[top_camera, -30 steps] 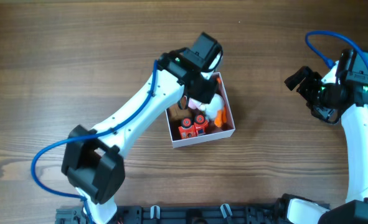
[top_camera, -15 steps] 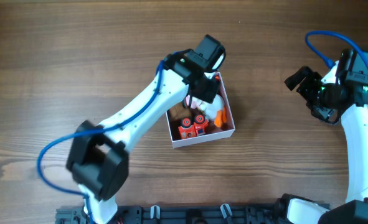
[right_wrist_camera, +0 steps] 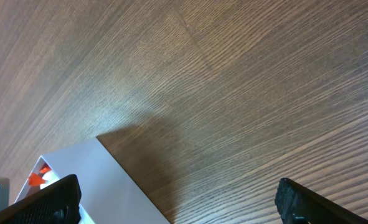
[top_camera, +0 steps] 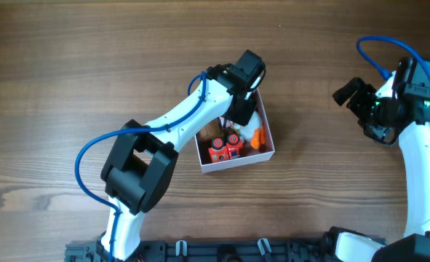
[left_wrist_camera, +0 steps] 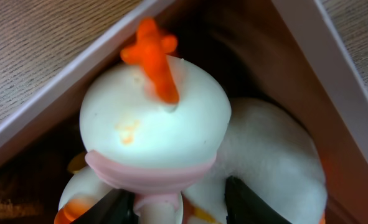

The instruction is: Pack container

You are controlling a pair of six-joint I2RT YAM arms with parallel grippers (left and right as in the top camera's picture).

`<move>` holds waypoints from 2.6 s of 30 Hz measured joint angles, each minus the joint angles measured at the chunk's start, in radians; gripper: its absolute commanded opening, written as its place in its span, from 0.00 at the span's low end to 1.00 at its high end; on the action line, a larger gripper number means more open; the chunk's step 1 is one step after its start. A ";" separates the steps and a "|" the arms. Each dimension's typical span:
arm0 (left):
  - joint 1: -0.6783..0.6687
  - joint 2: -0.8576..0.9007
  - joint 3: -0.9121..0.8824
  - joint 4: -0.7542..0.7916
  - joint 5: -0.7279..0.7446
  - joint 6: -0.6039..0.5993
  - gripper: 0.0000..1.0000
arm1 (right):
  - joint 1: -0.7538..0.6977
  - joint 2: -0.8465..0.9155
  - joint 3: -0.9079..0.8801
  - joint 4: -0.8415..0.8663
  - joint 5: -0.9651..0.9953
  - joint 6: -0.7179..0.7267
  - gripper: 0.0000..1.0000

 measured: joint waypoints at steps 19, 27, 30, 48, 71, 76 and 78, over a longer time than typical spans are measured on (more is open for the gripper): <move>0.571 -0.477 0.120 -0.473 -0.153 -0.128 1.00 | 0.000 0.000 0.000 0.000 0.000 0.000 1.00; 0.754 -0.477 0.120 -0.491 -0.137 -0.136 1.00 | 0.000 0.000 0.000 0.000 0.000 0.000 1.00; 0.754 -0.477 0.120 -0.491 -0.130 -0.136 1.00 | 0.000 0.000 0.000 0.000 0.000 0.000 1.00; 0.754 -0.477 0.120 -0.491 -0.126 -0.136 1.00 | 0.158 -0.687 -0.010 -0.006 0.232 -0.100 1.00; 0.754 -0.478 0.120 -0.492 -0.126 -0.136 1.00 | 0.158 -1.366 -0.957 0.342 0.121 -0.429 1.00; 0.754 -0.478 0.119 -0.492 -0.126 -0.136 1.00 | 0.158 -1.367 -1.001 0.346 0.121 -0.429 1.00; 0.754 -0.478 0.120 -0.492 -0.126 -0.136 1.00 | 0.158 -1.367 -1.001 0.346 0.121 -0.429 1.00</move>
